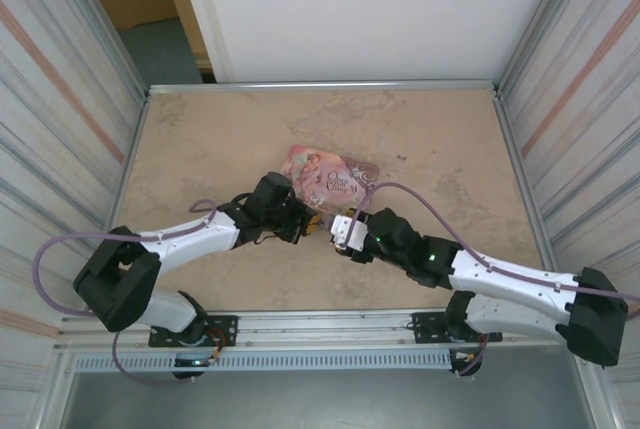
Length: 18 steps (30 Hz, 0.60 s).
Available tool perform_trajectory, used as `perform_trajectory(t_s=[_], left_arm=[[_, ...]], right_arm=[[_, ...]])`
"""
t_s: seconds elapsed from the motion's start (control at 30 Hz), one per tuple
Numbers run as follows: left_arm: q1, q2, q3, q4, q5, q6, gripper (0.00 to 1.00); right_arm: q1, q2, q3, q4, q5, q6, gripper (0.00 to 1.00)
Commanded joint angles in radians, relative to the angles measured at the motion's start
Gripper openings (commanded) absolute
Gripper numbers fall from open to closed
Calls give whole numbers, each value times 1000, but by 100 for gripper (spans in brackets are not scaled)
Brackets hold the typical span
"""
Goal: Unlock a padlock with a key
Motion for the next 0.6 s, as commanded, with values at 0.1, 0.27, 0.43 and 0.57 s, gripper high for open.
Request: perform_trajectory(t_s=[0.1,0.27,0.43,0.57], left_arm=[[-4,-2,37,13,24,-19,0],[-4,1,37,14,24,-20,0],[-4,7,36,20,29,-18,0],[-4,9,36,22,29,-21,0]], right_arm=[[37,108,31,83,67,-65,50],[45,187,47,154,70,-71,45],[46,248,68,191,66,-79,38],[48,282,74,224,72,-82,31]])
